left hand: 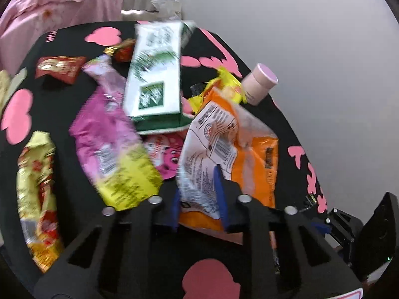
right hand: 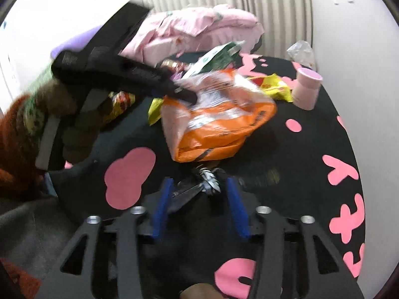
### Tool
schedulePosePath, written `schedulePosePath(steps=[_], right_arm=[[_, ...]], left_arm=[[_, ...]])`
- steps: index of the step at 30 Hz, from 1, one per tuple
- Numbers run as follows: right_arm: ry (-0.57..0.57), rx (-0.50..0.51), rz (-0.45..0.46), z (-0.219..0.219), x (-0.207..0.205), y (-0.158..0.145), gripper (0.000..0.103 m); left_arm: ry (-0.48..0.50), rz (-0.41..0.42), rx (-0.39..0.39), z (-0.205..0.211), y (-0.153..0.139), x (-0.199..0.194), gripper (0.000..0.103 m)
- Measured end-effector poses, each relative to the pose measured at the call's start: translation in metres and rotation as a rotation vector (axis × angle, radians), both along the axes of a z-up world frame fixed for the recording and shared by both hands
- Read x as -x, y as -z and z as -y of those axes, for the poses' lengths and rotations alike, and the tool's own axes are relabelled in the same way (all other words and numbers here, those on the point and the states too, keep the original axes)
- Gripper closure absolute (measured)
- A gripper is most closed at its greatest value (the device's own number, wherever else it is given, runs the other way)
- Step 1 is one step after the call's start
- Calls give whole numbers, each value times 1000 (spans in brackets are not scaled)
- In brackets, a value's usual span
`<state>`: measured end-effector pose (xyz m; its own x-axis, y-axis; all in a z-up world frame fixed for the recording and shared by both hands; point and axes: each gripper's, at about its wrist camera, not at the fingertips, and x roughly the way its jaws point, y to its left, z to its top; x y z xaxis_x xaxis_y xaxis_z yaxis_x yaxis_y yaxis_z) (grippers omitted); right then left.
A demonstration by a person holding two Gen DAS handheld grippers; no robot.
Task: Collect trash
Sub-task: 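Grasp the orange chip bag with the left tool, then carry the orange chip bag with the left tool while the right tool carries the dark wrapper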
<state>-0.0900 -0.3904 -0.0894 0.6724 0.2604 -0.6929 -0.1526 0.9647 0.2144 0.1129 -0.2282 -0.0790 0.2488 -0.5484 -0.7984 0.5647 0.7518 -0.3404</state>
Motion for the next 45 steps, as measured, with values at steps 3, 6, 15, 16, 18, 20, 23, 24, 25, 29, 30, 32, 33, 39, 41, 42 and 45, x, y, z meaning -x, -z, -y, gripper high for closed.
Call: schedulePosePath(steps=[3, 6, 15, 16, 18, 20, 23, 24, 25, 29, 30, 32, 33, 39, 41, 42, 45], right_arm=[[-5, 19, -4, 0, 1, -6, 52], [17, 47, 40, -3, 2, -16, 52], [37, 82, -34, -21, -24, 2, 52], [34, 81, -50, -21, -30, 8, 53], [32, 86, -74, -20, -38, 17, 65], [31, 71, -61, -18, -39, 17, 67], [25, 48, -37, -16, -37, 9, 73], [29, 35, -16, -14, -35, 2, 73], [30, 26, -6, -13, -34, -1, 73], [39, 16, 41, -9, -31, -19, 73], [38, 21, 52, -9, -31, -23, 73], [34, 29, 68, -10, -31, -30, 73], [30, 36, 78, -12, -32, -34, 73], [6, 63, 120, -24, -33, -50, 73], [-2, 74, 129, -28, -32, -53, 73], [-5, 85, 131, -31, -31, -54, 73], [-8, 112, 130, -36, -28, -54, 73]], left_arm=[[-54, 72, 53, -31, -27, 8, 85], [-92, 144, 68, -54, -47, 16, 85], [-163, 279, 2, -107, -61, 40, 85], [-165, 272, 1, -109, -59, 40, 85], [-178, 248, 2, -113, -50, 39, 85], [-193, 229, 9, -118, -46, 37, 85], [-201, 227, 16, -123, -44, 38, 85], [-202, 227, 19, -124, -44, 38, 85], [-200, 229, 25, -124, -45, 38, 85], [-186, 250, 41, -122, -49, 42, 85], [-182, 260, 45, -121, -52, 43, 85], [-179, 278, 53, -122, -57, 46, 85], [-181, 288, 55, -123, -60, 47, 85], [-206, 332, 57, -131, -74, 53, 86], [-208, 348, 65, -135, -79, 57, 86], [-208, 354, 68, -136, -80, 58, 86], [-174, 340, 117, -142, -77, 58, 83]])
